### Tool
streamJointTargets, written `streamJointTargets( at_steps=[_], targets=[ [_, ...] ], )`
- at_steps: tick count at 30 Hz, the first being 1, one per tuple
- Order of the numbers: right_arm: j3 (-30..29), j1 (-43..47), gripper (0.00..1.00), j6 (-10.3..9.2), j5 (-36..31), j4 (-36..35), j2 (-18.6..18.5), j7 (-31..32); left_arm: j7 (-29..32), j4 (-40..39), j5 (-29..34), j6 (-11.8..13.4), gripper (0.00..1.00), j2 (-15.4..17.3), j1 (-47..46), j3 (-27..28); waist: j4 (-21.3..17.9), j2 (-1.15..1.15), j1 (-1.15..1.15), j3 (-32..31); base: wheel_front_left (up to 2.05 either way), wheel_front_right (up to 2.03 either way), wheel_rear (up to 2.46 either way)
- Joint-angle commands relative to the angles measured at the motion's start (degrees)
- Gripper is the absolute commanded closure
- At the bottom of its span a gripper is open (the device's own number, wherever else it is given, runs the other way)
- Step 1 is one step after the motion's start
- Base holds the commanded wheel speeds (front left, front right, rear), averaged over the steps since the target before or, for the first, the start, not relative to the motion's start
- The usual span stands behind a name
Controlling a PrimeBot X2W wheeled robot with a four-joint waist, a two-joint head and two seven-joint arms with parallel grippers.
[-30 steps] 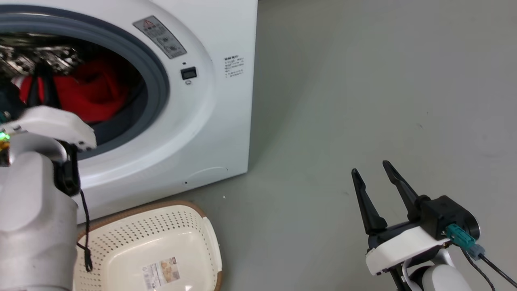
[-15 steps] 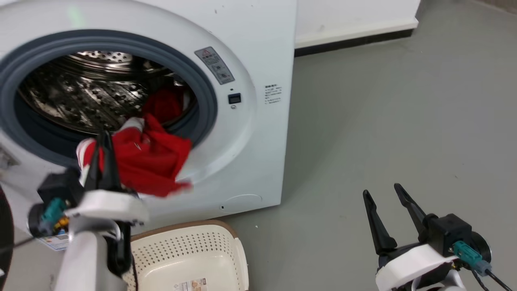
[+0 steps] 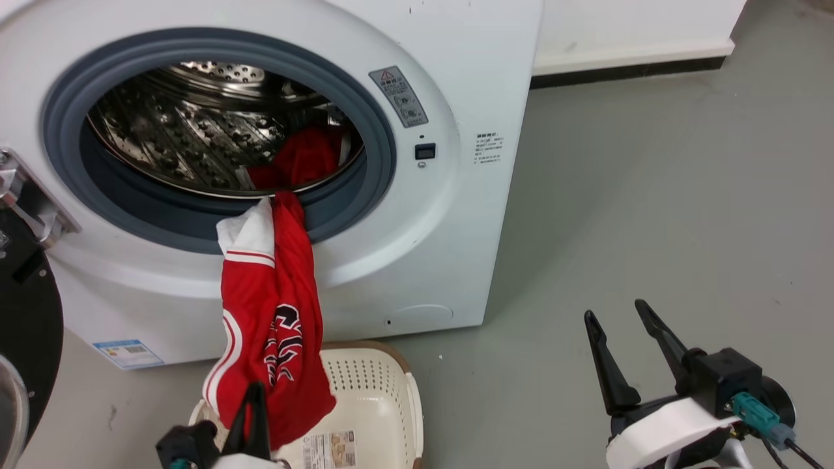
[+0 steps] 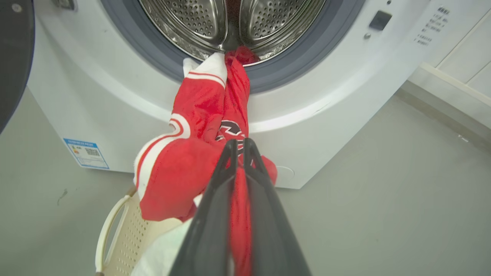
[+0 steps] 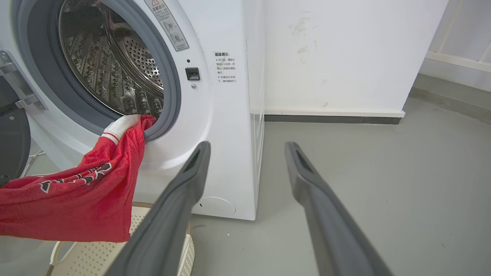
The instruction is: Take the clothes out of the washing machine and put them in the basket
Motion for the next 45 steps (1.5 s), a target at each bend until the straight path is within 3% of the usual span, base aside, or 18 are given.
streamJointTargets(
  at_steps=[1, 14, 30, 40, 41, 42, 43, 45],
  targets=[
    [0.11, -1.48, 0.0, -0.06, 0.27, -0.44, 0.1, -0.03, -0.04, 1.91, -0.47, 0.28, 1.0, 0.0, 0.29, -0.94, -0.04, 0.0, 0.0, 1.96, 0.0, 0.0, 0.0],
    [0.94, -5.72, 0.0, -0.06, 0.71, -1.0, 0.11, -0.78, -0.5, 19.43, -5.42, -0.11, 1.0, -0.13, -6.29, -6.14, -2.64, 0.0, 0.0, 13.67, 0.0, 0.0, 0.0],
    [3.28, -14.76, 0.0, -0.06, 1.59, -1.57, 0.12, -3.07, -0.49, 35.76, -4.3, 0.83, 1.0, 2.85, -26.12, 1.03, -5.31, 0.0, 0.0, 33.88, 0.0, 0.0, 0.0],
    [5.05, -18.61, 0.0, -0.06, 0.79, 0.6, 0.1, -4.88, -0.49, 45.42, -2.32, 1.79, 1.0, 5.84, -35.54, 2.5, -7.79, 0.0, 0.0, 41.09, 0.0, 0.0, 0.0],
    [5.06, -18.82, 0.0, -0.06, 0.53, 0.69, 0.11, -5.11, -0.49, 46.11, -1.94, 1.75, 0.94, 5.96, -36.17, 2.29, -7.87, 0.0, 0.0, 41.19, 0.0, 0.0, 0.0],
    [5.09, -18.99, 0.0, -0.06, 0.53, 0.83, 0.11, -5.31, -0.49, 46.59, -1.88, 1.83, 0.55, 6.07, -36.54, 2.28, -7.92, 0.0, 0.0, 41.21, 0.0, 0.0, 0.0],
    [5.1, -19.06, 0.0, -0.06, 0.56, 1.02, 0.11, -5.39, -0.49, 46.93, -1.72, 1.92, 0.06, 6.19, -36.66, 2.32, -7.93, 0.0, 0.0, 41.13, 0.0, 0.0, 0.0],
    [5.0, -18.94, 0.0, -0.06, 0.59, 1.49, 0.11, -5.79, -0.49, 47.2, -1.52, 2.12, 0.0, 6.17, -36.54, 2.46, -7.69, 0.0, 0.0, 40.42, 0.0, 0.0, 0.0]
  ],
)
